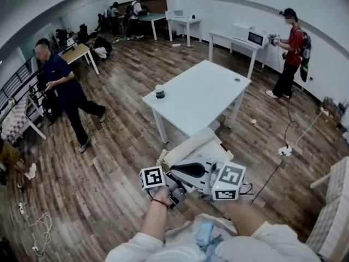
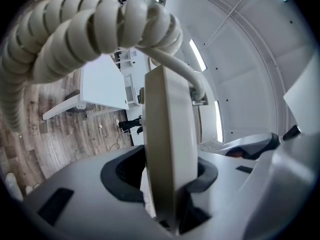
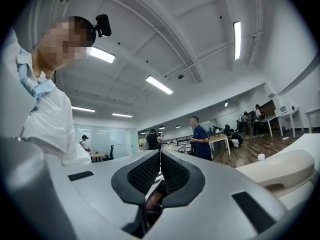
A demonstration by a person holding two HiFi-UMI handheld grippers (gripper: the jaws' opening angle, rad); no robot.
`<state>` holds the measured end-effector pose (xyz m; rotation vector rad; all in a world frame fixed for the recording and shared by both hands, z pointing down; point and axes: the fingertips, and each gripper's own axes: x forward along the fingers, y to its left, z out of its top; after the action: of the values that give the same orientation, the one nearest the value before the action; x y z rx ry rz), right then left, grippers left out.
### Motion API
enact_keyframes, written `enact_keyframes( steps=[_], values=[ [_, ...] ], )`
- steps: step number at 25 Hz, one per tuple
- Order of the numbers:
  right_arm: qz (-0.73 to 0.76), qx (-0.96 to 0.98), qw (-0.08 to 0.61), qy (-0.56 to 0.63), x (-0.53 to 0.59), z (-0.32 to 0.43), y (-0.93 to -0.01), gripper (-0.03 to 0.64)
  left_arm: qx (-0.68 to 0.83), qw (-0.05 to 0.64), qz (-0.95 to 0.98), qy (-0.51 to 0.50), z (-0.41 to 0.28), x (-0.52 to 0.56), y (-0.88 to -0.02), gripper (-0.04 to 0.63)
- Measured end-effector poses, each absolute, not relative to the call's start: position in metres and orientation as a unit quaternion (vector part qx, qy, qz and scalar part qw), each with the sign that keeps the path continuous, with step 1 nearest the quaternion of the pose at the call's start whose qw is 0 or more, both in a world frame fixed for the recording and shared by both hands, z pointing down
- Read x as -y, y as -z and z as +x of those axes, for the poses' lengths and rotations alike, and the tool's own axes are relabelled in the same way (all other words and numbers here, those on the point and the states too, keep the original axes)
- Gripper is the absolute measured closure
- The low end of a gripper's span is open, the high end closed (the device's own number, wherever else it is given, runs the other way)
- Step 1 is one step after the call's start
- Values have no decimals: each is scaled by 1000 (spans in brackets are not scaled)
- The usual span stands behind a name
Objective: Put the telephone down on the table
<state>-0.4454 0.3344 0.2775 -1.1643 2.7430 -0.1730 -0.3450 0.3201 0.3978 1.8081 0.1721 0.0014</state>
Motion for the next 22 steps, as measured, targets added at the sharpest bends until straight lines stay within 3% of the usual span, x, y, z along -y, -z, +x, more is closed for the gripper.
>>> enact_keyframes(
  steps=[22],
  values=[
    [-416,-904,78,65,-333,-444,-279,583,-83,628,774,-10,-351,-315,-397,426]
  ],
)
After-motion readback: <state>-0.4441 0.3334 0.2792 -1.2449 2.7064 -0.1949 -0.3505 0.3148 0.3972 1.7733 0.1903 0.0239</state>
